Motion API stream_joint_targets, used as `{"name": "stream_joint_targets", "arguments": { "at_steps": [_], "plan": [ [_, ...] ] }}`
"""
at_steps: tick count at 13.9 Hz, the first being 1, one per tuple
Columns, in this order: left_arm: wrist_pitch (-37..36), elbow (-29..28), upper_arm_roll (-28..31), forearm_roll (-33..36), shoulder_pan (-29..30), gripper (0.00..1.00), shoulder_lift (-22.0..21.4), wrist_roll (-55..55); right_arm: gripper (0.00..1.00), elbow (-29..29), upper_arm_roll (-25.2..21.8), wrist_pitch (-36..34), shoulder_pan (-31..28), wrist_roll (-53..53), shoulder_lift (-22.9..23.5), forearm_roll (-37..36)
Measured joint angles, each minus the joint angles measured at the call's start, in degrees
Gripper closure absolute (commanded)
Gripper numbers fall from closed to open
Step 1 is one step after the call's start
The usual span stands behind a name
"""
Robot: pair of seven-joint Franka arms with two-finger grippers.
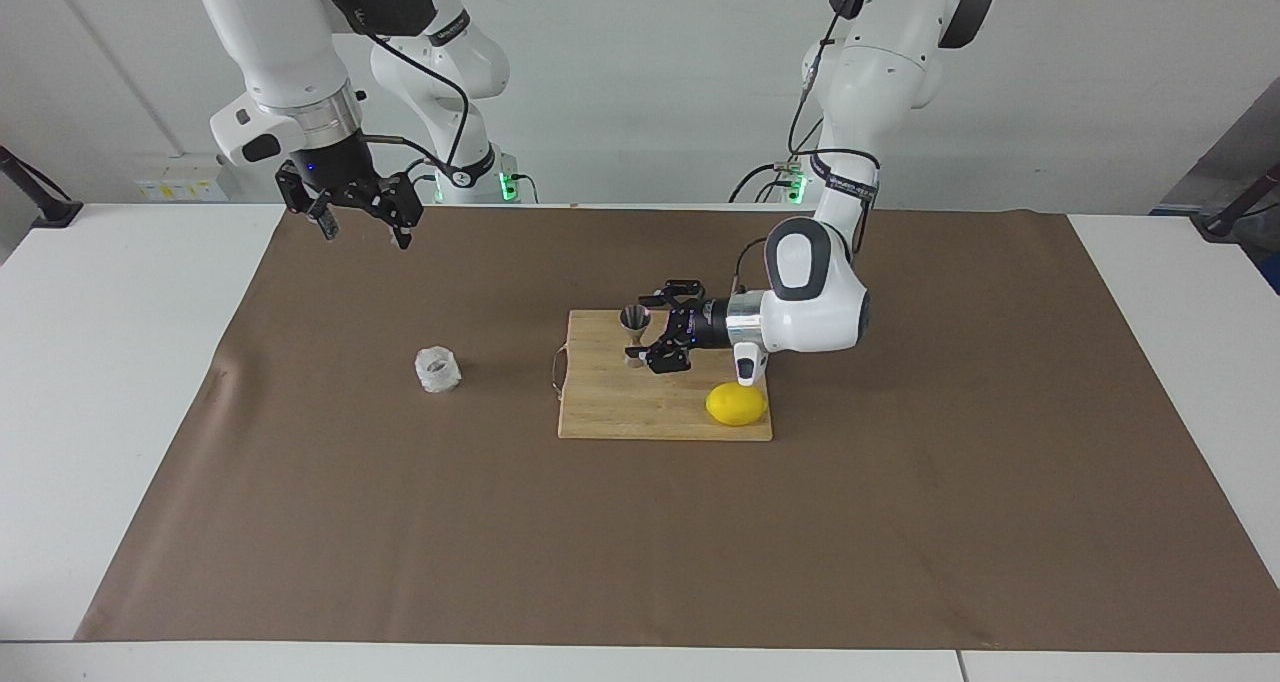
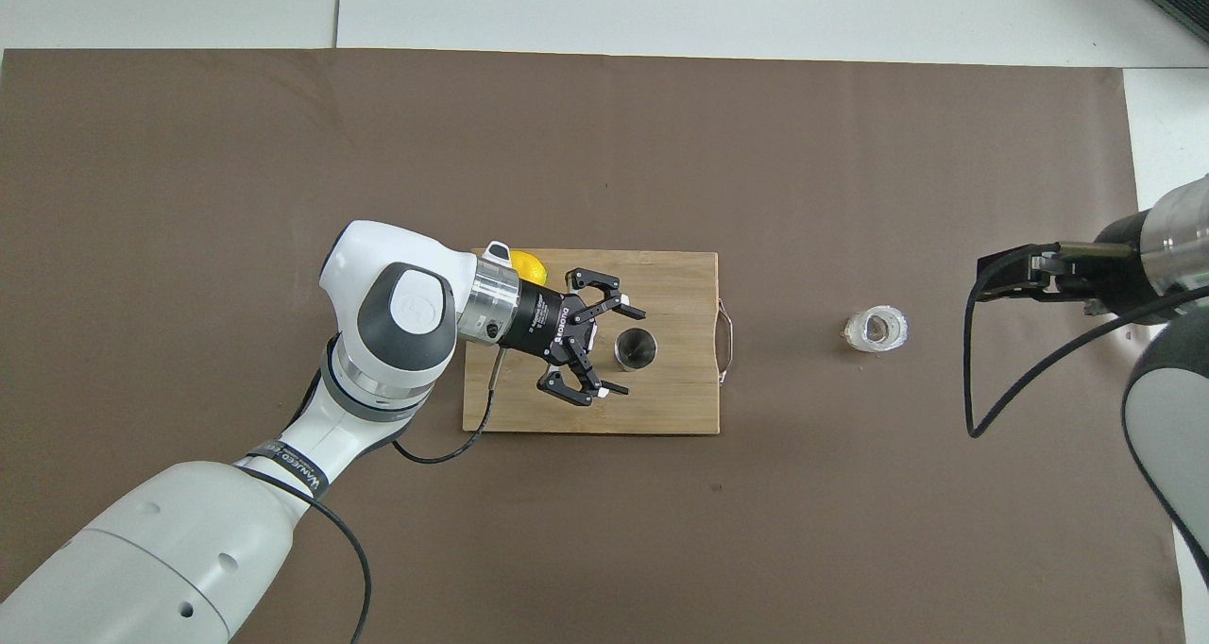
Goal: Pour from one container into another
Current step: 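Lower the metal cup onto the board and open the left gripper, then retract the left gripper while the right gripper reaches the white cup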
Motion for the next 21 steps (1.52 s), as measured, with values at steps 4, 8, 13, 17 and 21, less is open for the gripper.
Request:
{"name": "stream_joint_targets", "arguments": {
  "at_steps": [4, 8, 13, 17, 21],
  "plan": [
    [-3.11, 3.70, 0.47, 8.73, 0.14, 0.00, -0.19, -6.64, 0.00, 0.00, -0.01, -0.77, 0.00, -0.57, 0.00, 0.00],
    [-5.78, 10.59, 0.72, 19.24, 0.45, 0.00, -0.62, -13.46, 0.00, -0.22, -0.13, -0.79, -0.12, -11.91, -0.02, 0.00],
    [-12.32, 19.29, 1.20, 36.03, 3.27, 0.00, -0.89, -16.15, 0.00, -5.74, -0.27, 3.39, -0.14, -37.03, -0.78, 0.02],
    [-13.63, 21.65, 2.24, 48.14, 5.38, 0.00, -1.28, -16.19, 0.00, -14.18, -0.27, 12.21, -0.12, -56.11, -1.73, 0.05],
    [-13.66, 24.33, 2.53, 58.59, 5.86, 0.00, -1.90, -10.64, 0.00, -19.47, -0.20, 18.11, 0.04, -66.31, -1.71, 0.05]
  ]
}}
